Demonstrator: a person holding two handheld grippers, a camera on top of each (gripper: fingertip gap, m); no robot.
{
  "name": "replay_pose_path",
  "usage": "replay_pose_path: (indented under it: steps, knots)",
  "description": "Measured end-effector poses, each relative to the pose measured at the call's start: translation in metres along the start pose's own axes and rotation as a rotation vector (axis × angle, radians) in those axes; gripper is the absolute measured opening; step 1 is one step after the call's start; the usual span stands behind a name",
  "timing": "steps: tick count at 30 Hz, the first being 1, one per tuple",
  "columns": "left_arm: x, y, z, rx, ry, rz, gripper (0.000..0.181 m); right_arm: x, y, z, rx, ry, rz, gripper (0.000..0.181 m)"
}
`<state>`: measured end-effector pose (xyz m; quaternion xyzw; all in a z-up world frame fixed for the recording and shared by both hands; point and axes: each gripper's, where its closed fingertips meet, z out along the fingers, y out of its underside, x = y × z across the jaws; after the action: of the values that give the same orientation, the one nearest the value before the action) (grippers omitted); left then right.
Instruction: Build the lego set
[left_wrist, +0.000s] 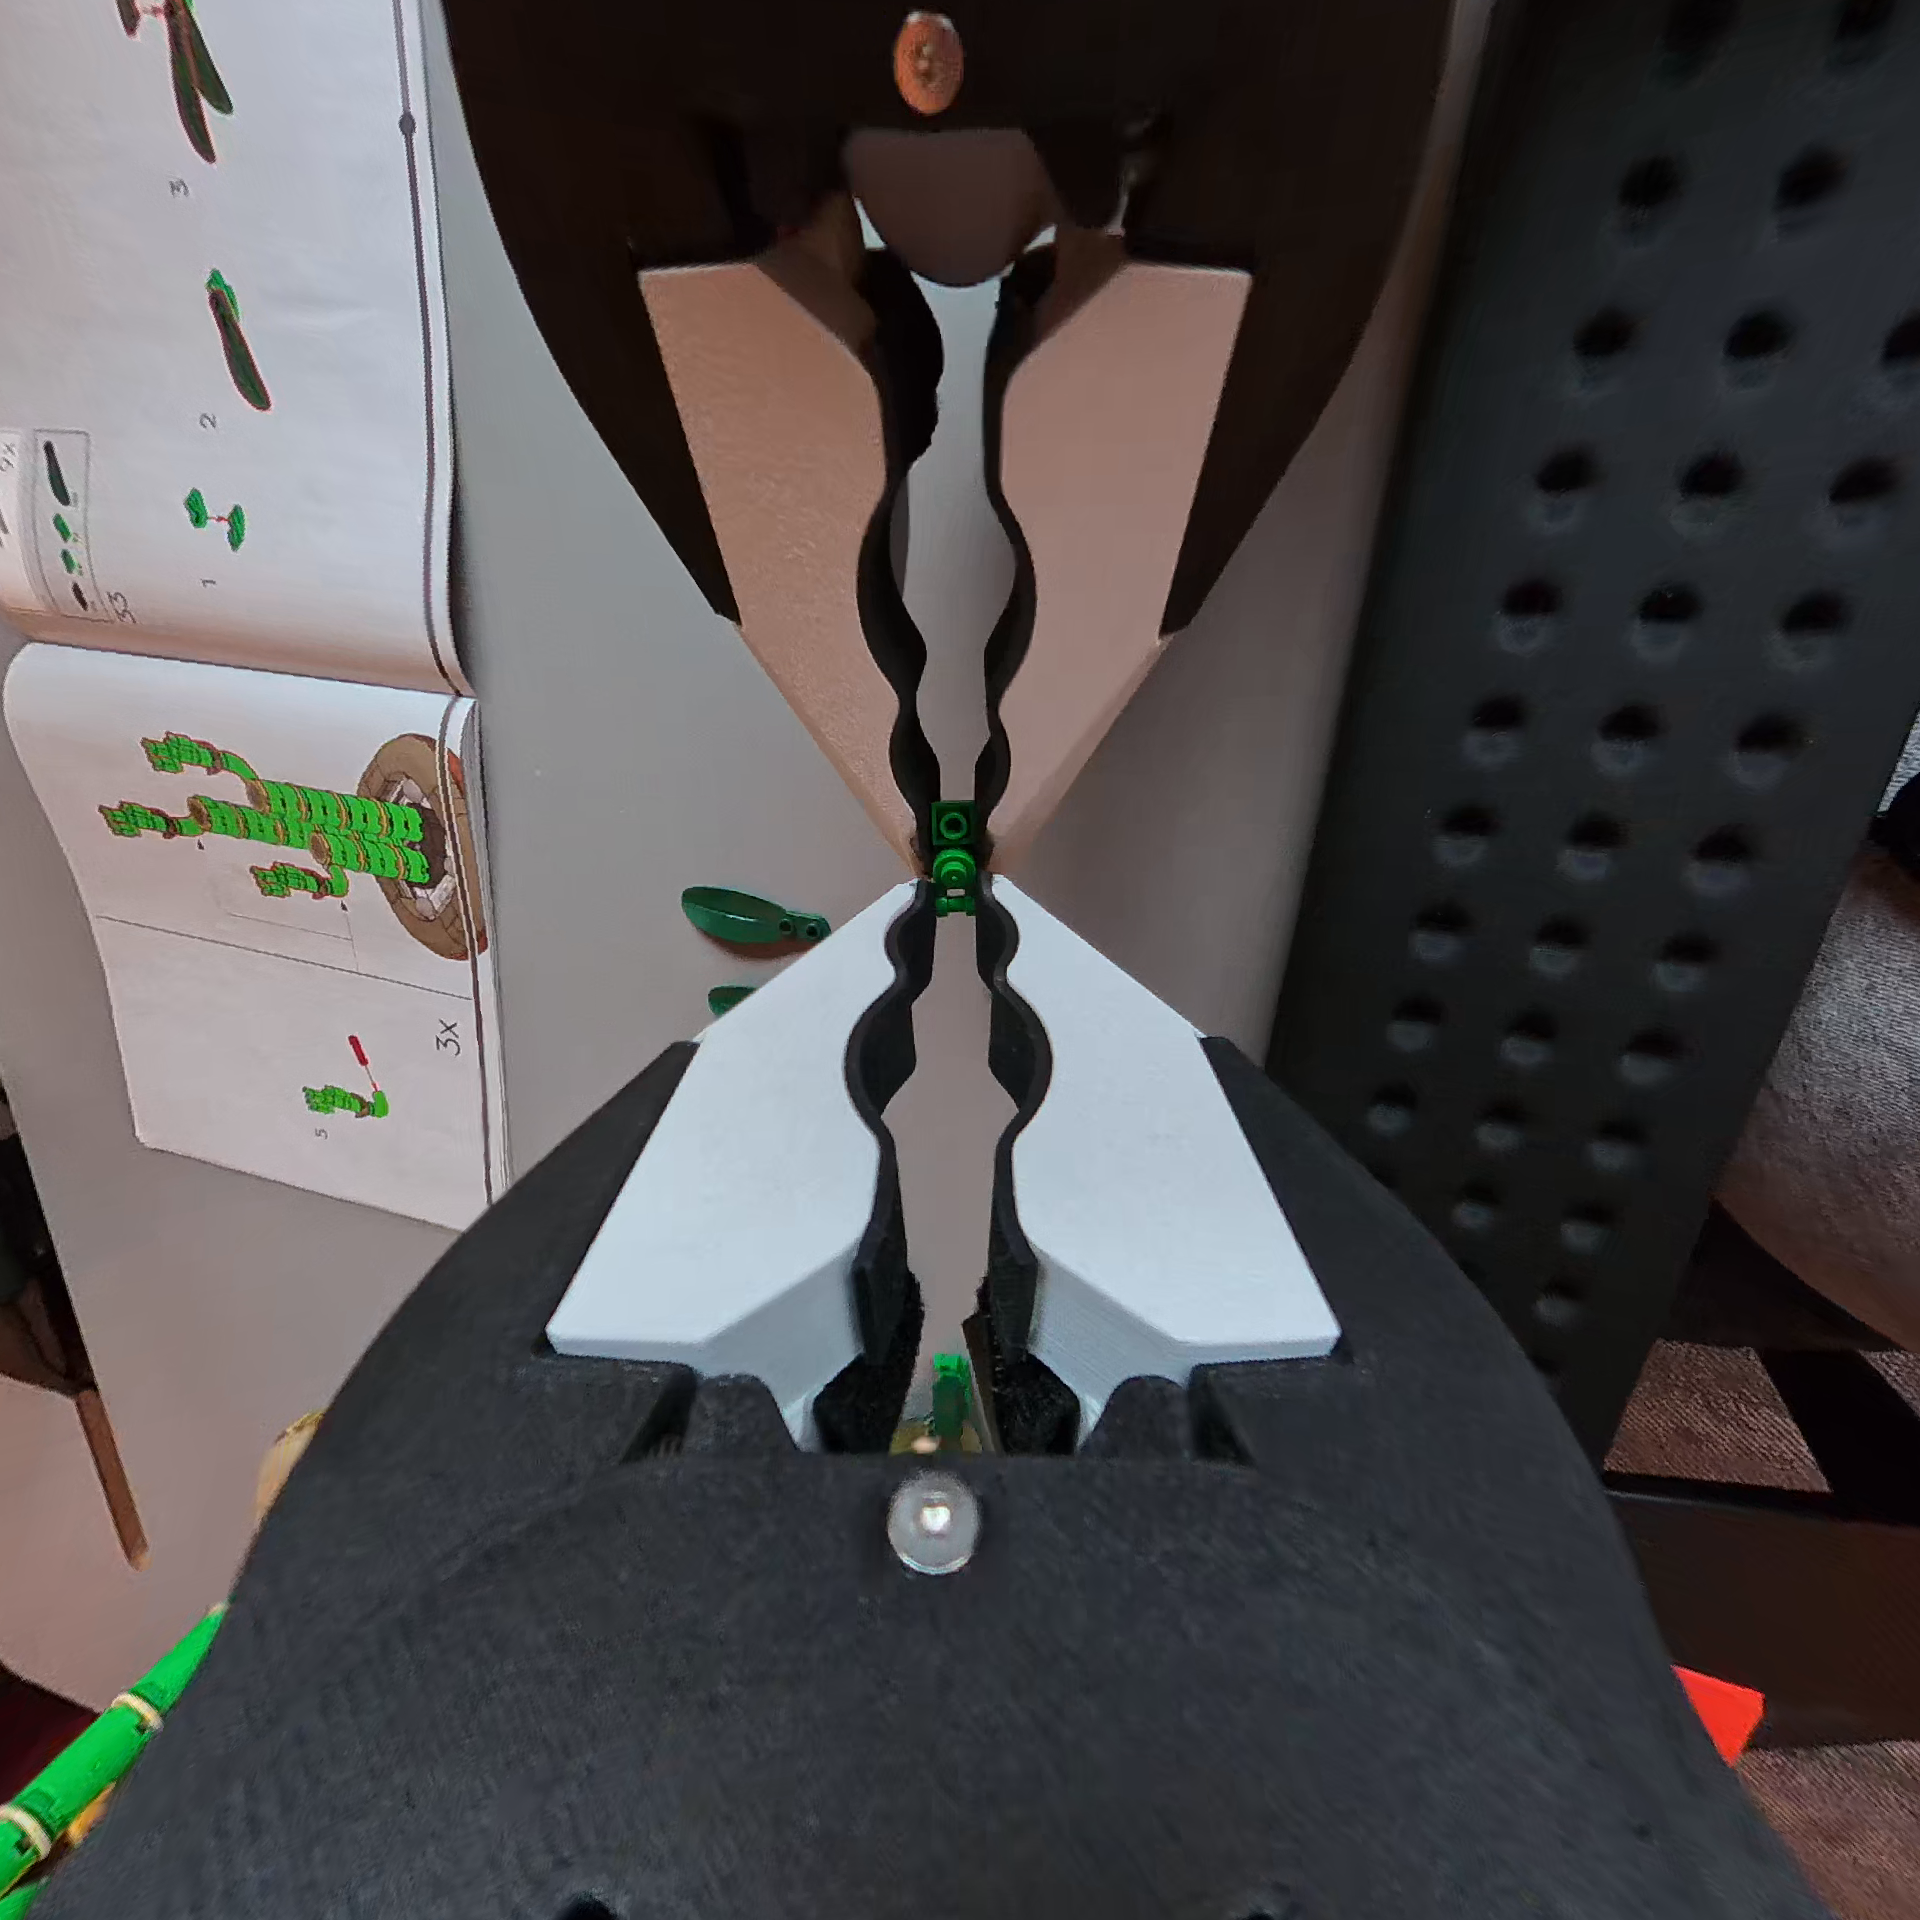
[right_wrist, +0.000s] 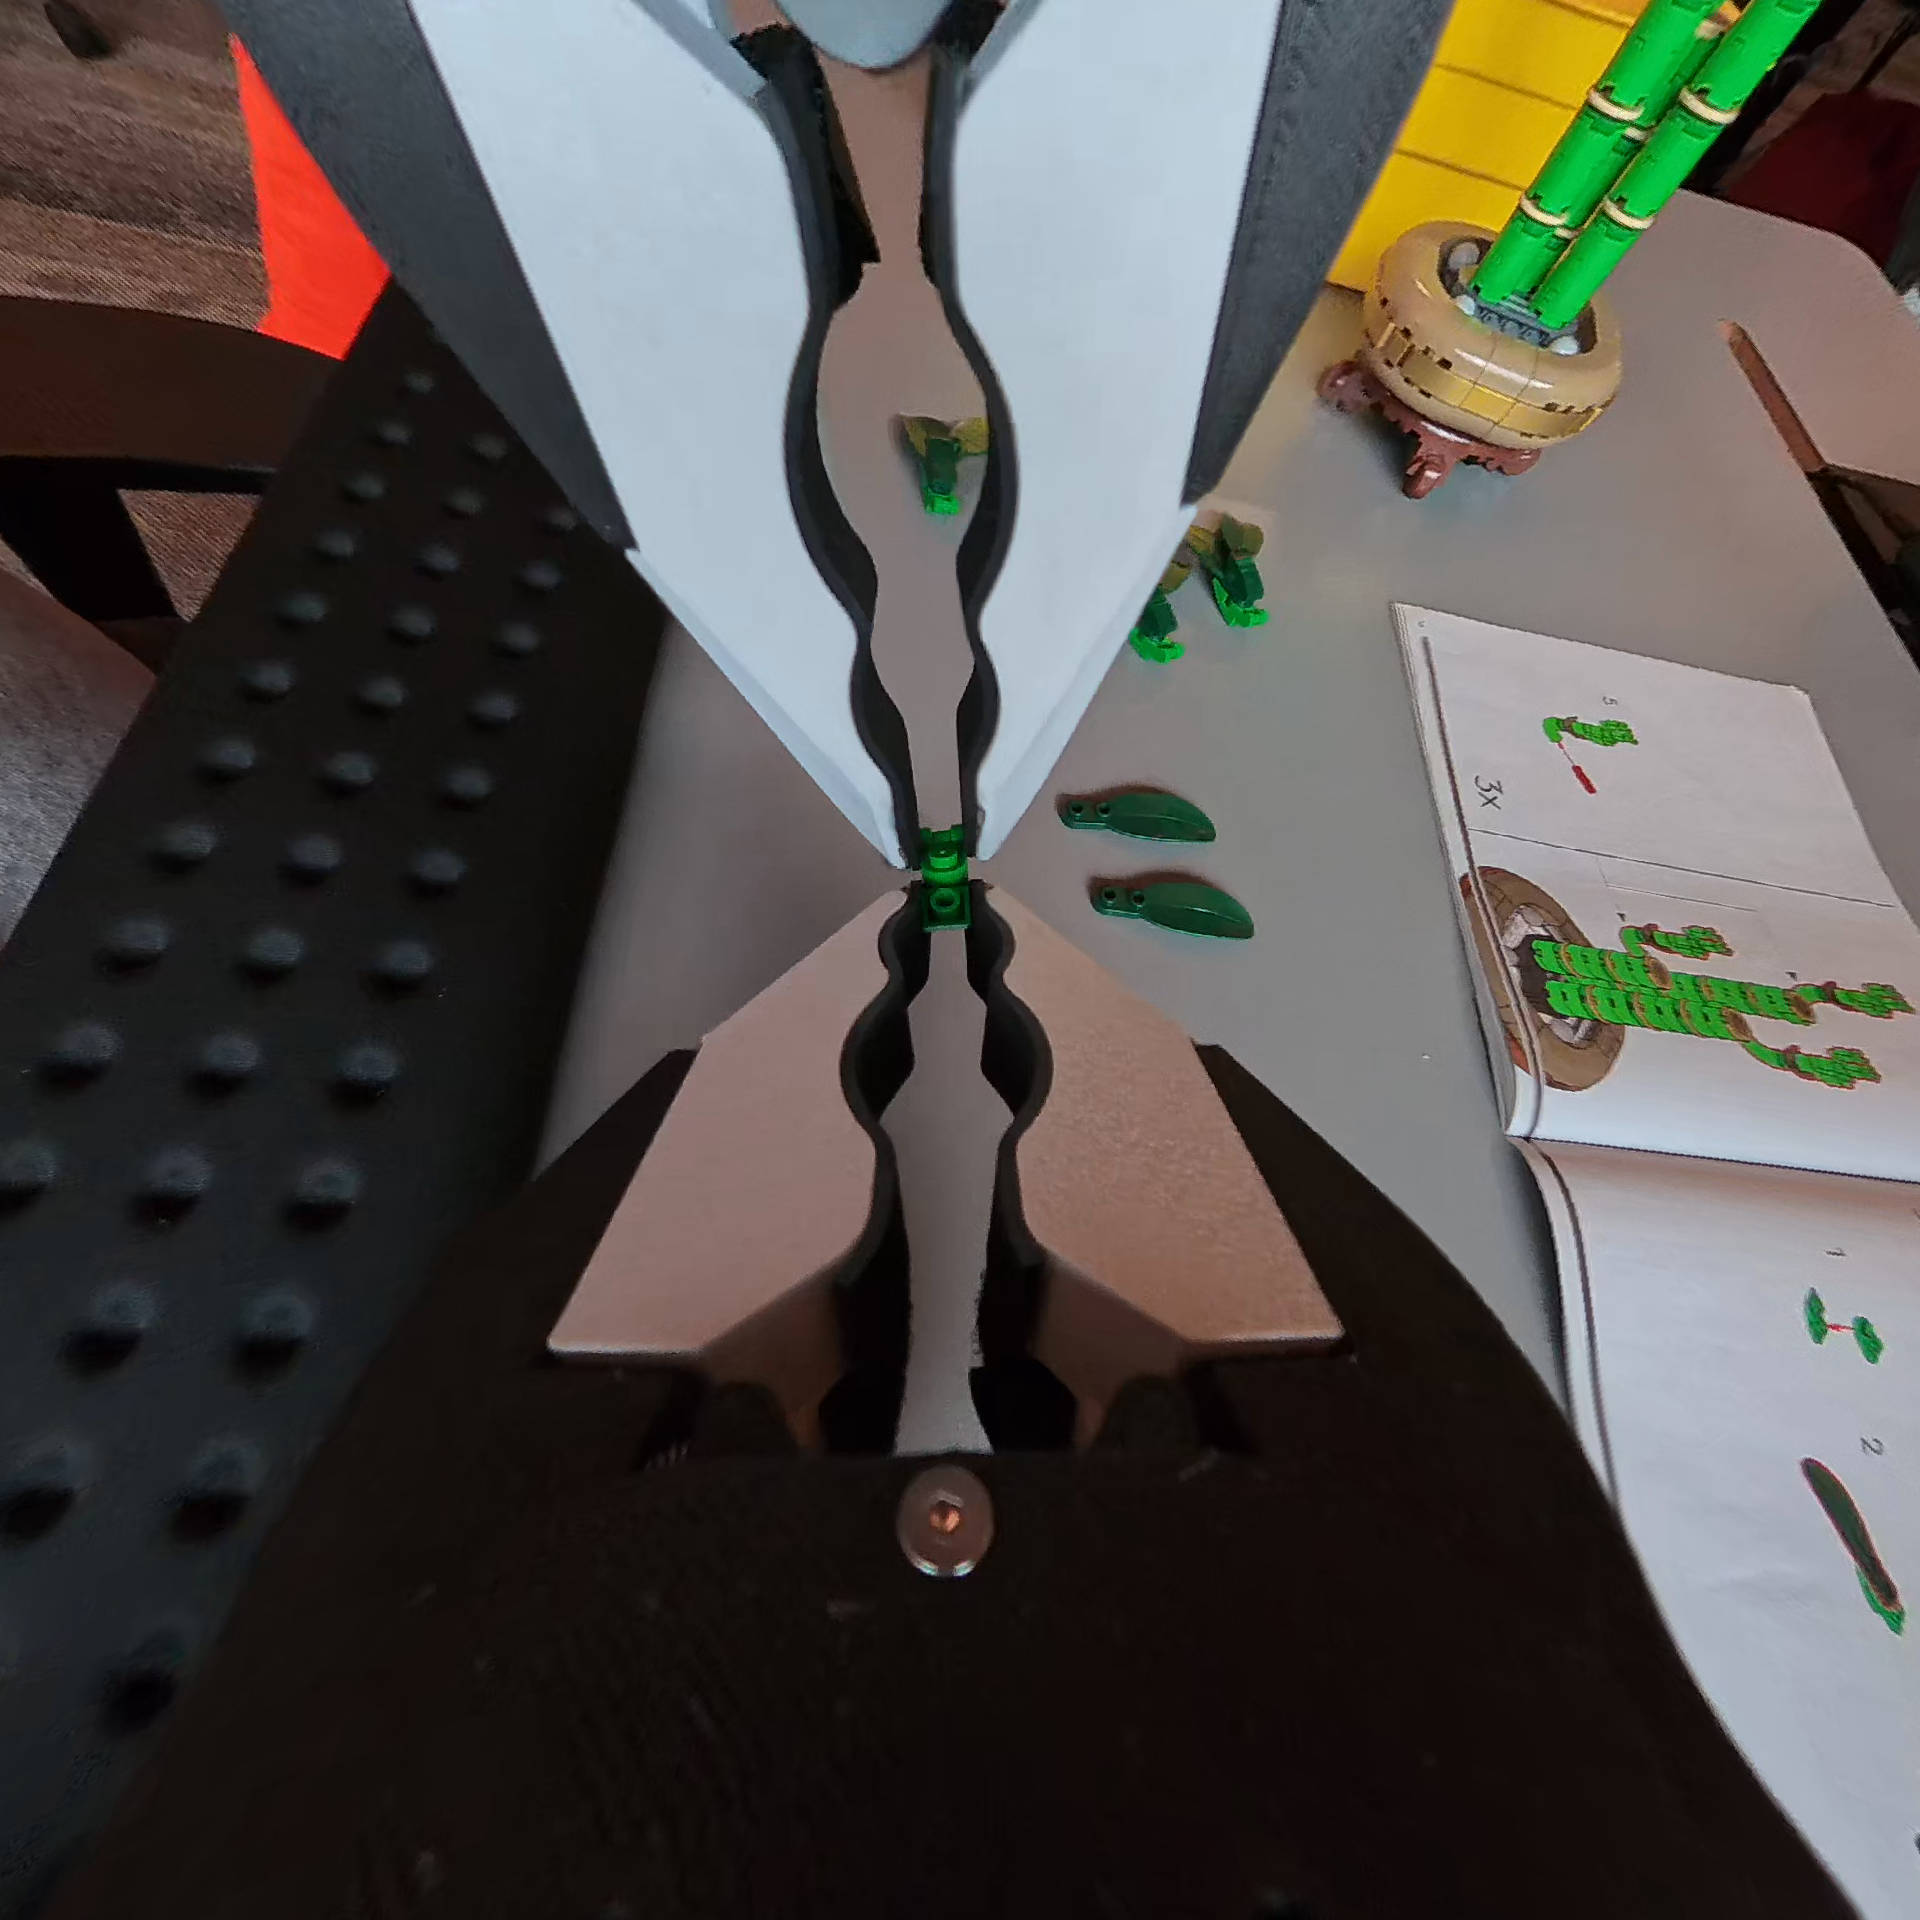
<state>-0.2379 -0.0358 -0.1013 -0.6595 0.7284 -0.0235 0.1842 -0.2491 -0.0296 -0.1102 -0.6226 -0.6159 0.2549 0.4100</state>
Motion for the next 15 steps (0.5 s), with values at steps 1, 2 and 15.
replay_pose_path:
  steps: [1,2,15]
  knots:
    - [-0.001,0.0004,0.0003,-0.012,-0.006,0.0,0.006,0.0015,0.0,0.0003,-0.006,0.017,-0.01,0.004]
    - [-0.0015,0.0009,0.0005,-0.025,-0.012,0.005,0.006,0.0021,0.0001,0.0008,-0.014,0.026,-0.016,0.004]
    - [-0.0081,-0.0056,-0.0006,0.011,-0.101,0.019,0.006,0.0094,-0.0017,-0.0031,0.004,0.065,-0.025,0.005]
